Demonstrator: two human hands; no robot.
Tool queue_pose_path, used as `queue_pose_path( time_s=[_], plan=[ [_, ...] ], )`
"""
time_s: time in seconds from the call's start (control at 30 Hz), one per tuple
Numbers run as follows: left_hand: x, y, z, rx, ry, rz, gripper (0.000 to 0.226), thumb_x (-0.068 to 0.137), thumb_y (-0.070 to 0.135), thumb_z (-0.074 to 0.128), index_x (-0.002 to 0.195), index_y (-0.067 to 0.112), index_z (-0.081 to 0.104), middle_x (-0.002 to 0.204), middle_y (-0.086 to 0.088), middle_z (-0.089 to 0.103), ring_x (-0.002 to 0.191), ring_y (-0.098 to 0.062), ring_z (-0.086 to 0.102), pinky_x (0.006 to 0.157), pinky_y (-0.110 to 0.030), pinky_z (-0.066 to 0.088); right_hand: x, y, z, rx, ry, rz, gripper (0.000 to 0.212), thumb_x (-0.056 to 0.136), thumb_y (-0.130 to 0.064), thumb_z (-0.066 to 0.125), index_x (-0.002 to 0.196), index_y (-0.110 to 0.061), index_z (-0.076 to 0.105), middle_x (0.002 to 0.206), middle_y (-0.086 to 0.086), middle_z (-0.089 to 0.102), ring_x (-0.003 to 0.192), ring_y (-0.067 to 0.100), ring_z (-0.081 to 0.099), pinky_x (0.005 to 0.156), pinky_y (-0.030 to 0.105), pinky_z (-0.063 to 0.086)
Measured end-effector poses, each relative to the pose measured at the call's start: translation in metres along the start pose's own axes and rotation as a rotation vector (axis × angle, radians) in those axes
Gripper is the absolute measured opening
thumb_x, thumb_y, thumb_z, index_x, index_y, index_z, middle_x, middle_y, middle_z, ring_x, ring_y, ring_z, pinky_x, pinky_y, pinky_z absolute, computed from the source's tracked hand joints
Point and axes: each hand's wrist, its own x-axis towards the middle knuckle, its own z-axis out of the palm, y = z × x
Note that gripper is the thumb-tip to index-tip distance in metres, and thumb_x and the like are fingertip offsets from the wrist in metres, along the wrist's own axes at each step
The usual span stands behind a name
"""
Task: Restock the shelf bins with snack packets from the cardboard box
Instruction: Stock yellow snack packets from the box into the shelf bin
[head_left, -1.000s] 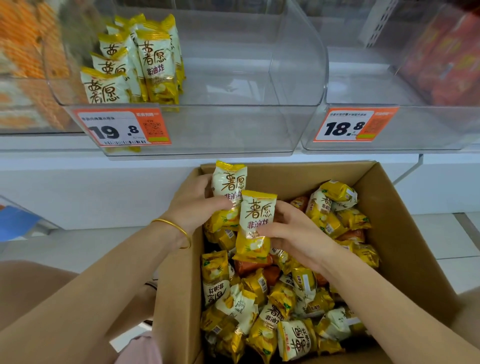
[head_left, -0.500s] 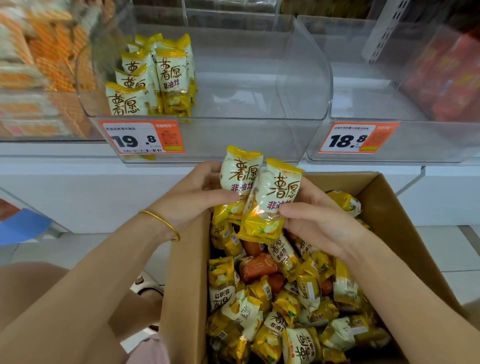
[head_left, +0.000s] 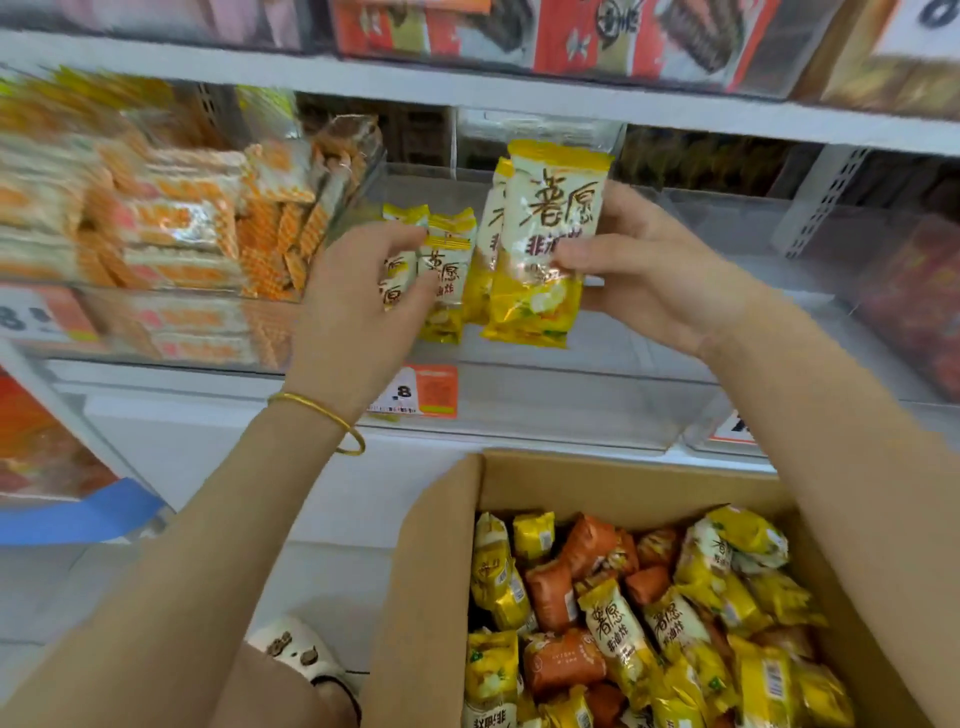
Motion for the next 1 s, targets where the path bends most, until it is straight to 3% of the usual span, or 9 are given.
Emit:
queue_pose_path(
  time_s=[0.1,0.27,0.4,0.57,0.73,0.87,1.0],
  plan=[
    [0.001,-0.03,-0.003,0.257,0.022,0.032,0.036,0.086,0.003,0.054,0.121,0.01,0.059,0.118,-0.01,0.059,0.114,-0.03,0.05,0.094,-0.034,0.037,0.036,0.013,-0.004,-0.05,0.033,0.081,0.046,0.07,-0.015,0.077,0.11,-0.026,0.058,0.107,-0.009,0.069,0.099,0.011,0.065,0.079,0.033,0.054],
    [0.0,-0.035,0.001,0.347,-0.014,0.131,0.041,0.078,0.008,0.04,0.113,0.005,0.061,0.12,-0.014,0.059,0.113,-0.034,0.052,0.088,-0.043,0.047,0.064,0.049,0.008,-0.206,-0.068,0.288,0.061,0.065,-0.015,0.078,0.122,-0.023,0.056,0.129,-0.005,0.06,0.108,0.014,0.064,0.09,0.036,0.053],
    [0.0,-0.036,-0.003,0.274,0.021,0.076,0.043,0.078,0.009,0.04,0.116,-0.001,0.058,0.129,-0.015,0.05,0.117,-0.028,0.049,0.09,-0.03,0.041,0.069,0.07,0.022,-0.239,-0.06,0.286,0.062,0.065,-0.008,0.079,0.123,-0.018,0.057,0.118,0.0,0.068,0.109,0.018,0.065,0.092,0.036,0.053],
    [-0.011,-0.036,-0.004,0.336,-0.067,0.071,0.044,0.078,0.005,0.044,0.119,-0.005,0.056,0.133,-0.021,0.047,0.115,-0.037,0.053,0.085,-0.043,0.049,0.073,0.075,0.033,-0.262,0.015,0.235,0.055,0.07,0.007,0.076,0.117,-0.016,0.059,0.118,0.001,0.067,0.106,0.016,0.065,0.084,0.026,0.056],
    [-0.014,-0.037,0.0,0.379,-0.102,0.036,0.051,0.079,0.011,0.038,0.126,-0.003,0.053,0.139,-0.018,0.043,0.113,-0.038,0.054,0.078,-0.045,0.052,0.066,0.068,0.037,-0.224,0.005,0.301,0.06,0.071,0.018,0.069,0.117,-0.018,0.058,0.114,-0.004,0.065,0.094,0.017,0.068,0.081,0.032,0.058],
    [-0.014,-0.037,-0.001,0.369,-0.091,0.027,0.052,0.079,0.011,0.037,0.128,-0.002,0.05,0.141,-0.017,0.04,0.115,-0.038,0.052,0.076,-0.046,0.053,0.06,0.062,0.036,-0.079,0.074,0.324,0.057,0.071,0.024,0.064,0.106,-0.02,0.055,0.112,0.004,0.06,0.091,0.025,0.067,0.076,0.035,0.059],
    [-0.015,-0.037,0.001,0.374,-0.089,0.037,0.05,0.079,0.008,0.039,0.127,-0.003,0.05,0.139,-0.019,0.041,0.115,-0.039,0.051,0.075,-0.047,0.053,0.058,0.062,0.038,-0.224,0.089,0.449,0.062,0.07,0.021,0.068,0.114,-0.019,0.052,0.113,0.012,0.063,0.107,0.031,0.063,0.096,0.05,0.05]
  ],
)
